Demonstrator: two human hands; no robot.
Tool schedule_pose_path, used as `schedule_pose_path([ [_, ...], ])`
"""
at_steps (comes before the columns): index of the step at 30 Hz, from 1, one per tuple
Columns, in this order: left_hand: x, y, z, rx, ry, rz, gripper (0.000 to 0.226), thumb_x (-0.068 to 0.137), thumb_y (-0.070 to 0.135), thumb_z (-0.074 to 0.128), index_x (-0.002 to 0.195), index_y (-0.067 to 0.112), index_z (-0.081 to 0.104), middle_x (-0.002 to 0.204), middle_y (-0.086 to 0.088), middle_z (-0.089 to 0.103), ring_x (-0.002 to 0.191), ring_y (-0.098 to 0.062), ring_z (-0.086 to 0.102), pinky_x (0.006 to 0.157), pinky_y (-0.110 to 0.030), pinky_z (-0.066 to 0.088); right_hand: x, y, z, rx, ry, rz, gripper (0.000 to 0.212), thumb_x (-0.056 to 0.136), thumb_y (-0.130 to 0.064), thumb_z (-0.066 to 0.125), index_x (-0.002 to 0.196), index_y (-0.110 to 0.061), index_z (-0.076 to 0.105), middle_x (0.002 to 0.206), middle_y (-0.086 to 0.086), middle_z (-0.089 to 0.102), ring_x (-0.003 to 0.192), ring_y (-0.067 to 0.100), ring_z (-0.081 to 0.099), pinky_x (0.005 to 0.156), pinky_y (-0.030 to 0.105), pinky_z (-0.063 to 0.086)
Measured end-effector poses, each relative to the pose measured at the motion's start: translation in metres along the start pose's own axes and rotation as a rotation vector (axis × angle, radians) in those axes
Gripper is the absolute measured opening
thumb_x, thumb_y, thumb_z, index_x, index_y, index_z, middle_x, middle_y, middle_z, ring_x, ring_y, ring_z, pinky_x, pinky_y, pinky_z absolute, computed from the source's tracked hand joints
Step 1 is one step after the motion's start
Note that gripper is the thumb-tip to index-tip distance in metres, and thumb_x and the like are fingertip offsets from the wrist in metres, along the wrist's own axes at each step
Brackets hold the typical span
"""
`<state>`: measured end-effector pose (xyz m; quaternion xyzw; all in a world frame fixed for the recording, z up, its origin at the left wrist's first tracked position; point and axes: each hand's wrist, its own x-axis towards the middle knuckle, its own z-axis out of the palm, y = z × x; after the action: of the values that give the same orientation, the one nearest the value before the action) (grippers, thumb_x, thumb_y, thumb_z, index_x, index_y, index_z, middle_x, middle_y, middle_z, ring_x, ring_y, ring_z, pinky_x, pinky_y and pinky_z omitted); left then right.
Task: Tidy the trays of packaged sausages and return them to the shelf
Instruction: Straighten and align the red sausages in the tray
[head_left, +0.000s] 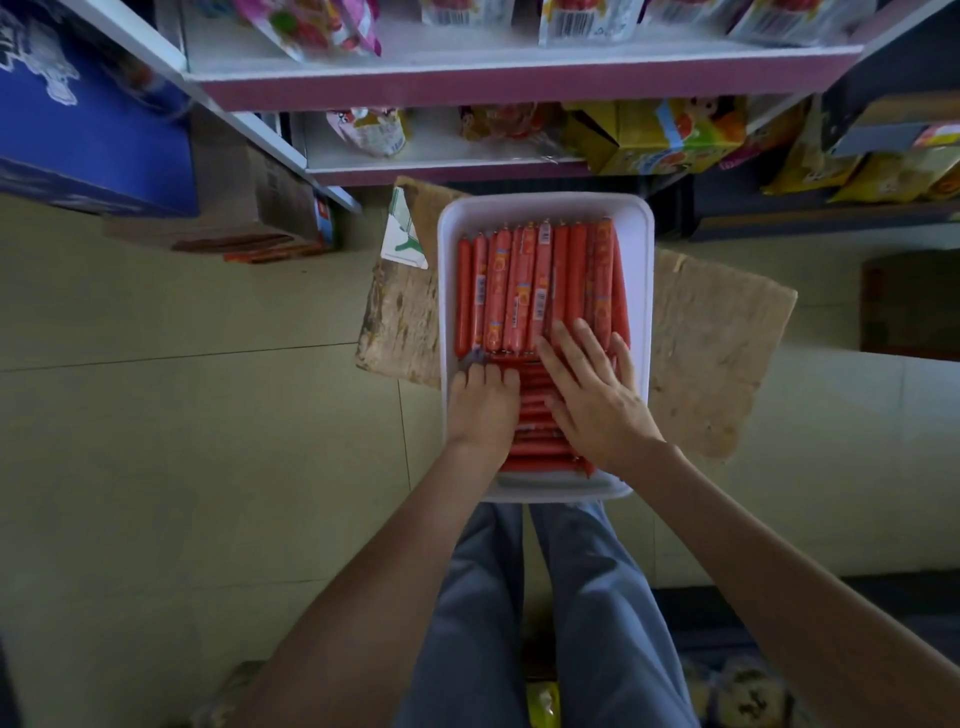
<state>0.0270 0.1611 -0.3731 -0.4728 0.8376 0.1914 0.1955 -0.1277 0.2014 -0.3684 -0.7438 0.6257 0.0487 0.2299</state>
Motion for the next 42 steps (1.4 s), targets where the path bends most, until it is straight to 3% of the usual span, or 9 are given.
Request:
schedule_pose_path([
  [8, -0.032, -0.003, -0.055, -0.482, 0.007, -0.006, 0.023, 0.097, 0.020, 0.049, 0.115, 0.007, 0.053, 0.118, -0.009, 0.052, 0.099, -0.026, 0.056, 0.078, -0.031, 0.042, -0.018, 0.004, -0.029, 0.258, -0.061, -0.091, 0.042, 0.095, -0.024, 0.040, 0.129, -0.010, 0.058, 0.127, 0.010, 0.061, 0.122, 0.031, 0.053, 0.105, 0.050, 0.039],
  [12, -0.062, -0.018, -0.134, -0.980, 0.059, -0.221, 0.017, 0.086, 0.034, 0.067, 0.095, 0.020, 0.068, 0.098, 0.008, 0.067, 0.086, -0.005, 0.060, 0.072, -0.004, 0.040, -0.021, -0.012, -0.110, 0.760, 0.026, 0.179, 0.020, 0.094, -0.009, 0.056, 0.107, -0.015, 0.068, 0.105, -0.005, 0.061, 0.104, 0.014, 0.055, 0.097, 0.022, 0.042],
  [14, -0.076, -0.026, -0.178, -1.307, 0.046, -0.323, 0.011, 0.082, 0.034, 0.071, 0.085, 0.024, 0.068, 0.089, 0.003, 0.072, 0.082, -0.011, 0.068, 0.075, -0.018, 0.050, -0.026, -0.023, -0.165, 0.923, 0.060, 0.289, 0.021, 0.091, -0.008, 0.060, 0.096, -0.028, 0.067, 0.097, -0.014, 0.061, 0.093, 0.007, 0.057, 0.084, 0.008, 0.041],
  [18, -0.099, -0.020, -0.261, -1.740, 0.091, -0.342, 0.009, 0.088, 0.014, 0.065, 0.083, 0.008, 0.060, 0.072, -0.009, 0.072, 0.062, -0.017, 0.069, 0.059, -0.024, 0.055, -0.044, -0.044, -0.268, 1.178, 0.251, 0.319, 0.024, 0.091, -0.002, 0.056, 0.094, -0.023, 0.068, 0.078, -0.011, 0.069, 0.073, 0.001, 0.063, 0.071, 0.014, 0.049],
  [21, -0.115, -0.008, -0.312, -1.593, 0.103, -0.181, 0.008, 0.089, 0.016, 0.064, 0.087, 0.009, 0.060, 0.077, -0.005, 0.071, 0.068, -0.015, 0.069, 0.065, -0.025, 0.056, -0.062, -0.056, -0.333, 1.324, 0.435, 0.302, 0.020, 0.093, 0.000, 0.052, 0.090, -0.014, 0.067, 0.065, -0.011, 0.066, 0.062, 0.001, 0.059, 0.063, 0.014, 0.048],
  [27, -0.143, 0.037, -0.404, -0.789, 0.336, 0.219, 0.034, 0.088, 0.028, 0.065, 0.121, 0.022, 0.061, 0.112, 0.002, 0.068, 0.098, -0.010, 0.061, 0.077, -0.016, 0.042, -0.089, -0.080, -0.423, 1.081, 0.543, 0.045, 0.021, 0.087, -0.004, 0.064, 0.076, -0.023, 0.062, 0.071, -0.006, 0.065, 0.069, 0.006, 0.060, 0.070, 0.026, 0.050],
  [35, -0.169, 0.067, -0.433, -0.767, 0.652, 0.342, 0.037, 0.092, 0.018, 0.058, 0.129, 0.021, 0.052, 0.106, -0.001, 0.068, 0.097, -0.019, 0.062, 0.071, -0.020, 0.037, -0.109, -0.095, -0.468, 1.110, 0.604, -0.249, 0.028, 0.090, -0.022, 0.053, 0.081, 0.004, 0.053, 0.071, 0.023, 0.048, 0.067, 0.023, 0.048, 0.065, 0.035, 0.041],
  [37, -0.173, 0.068, -0.430, -0.870, 0.652, 0.313, 0.043, 0.095, 0.023, 0.054, 0.136, 0.024, 0.042, 0.106, 0.005, 0.065, 0.096, -0.012, 0.062, 0.072, -0.016, 0.042, -0.108, -0.096, -0.460, 1.022, 0.595, -0.256, 0.008, 0.091, -0.017, 0.058, 0.098, -0.017, 0.062, 0.083, 0.017, 0.059, 0.076, 0.021, 0.055, 0.071, 0.034, 0.047],
  [42, -0.176, 0.060, -0.429, -1.874, 0.403, 0.118, 0.051, 0.097, 0.009, 0.051, 0.136, 0.033, 0.029, 0.107, -0.011, 0.062, 0.090, -0.022, 0.069, 0.082, -0.042, 0.057, -0.105, -0.086, -0.426, 0.669, 0.509, -0.342, 0.054, 0.092, 0.005, 0.053, 0.131, -0.033, 0.049, 0.125, -0.007, 0.057, 0.117, 0.008, 0.051, 0.101, 0.029, 0.041],
])
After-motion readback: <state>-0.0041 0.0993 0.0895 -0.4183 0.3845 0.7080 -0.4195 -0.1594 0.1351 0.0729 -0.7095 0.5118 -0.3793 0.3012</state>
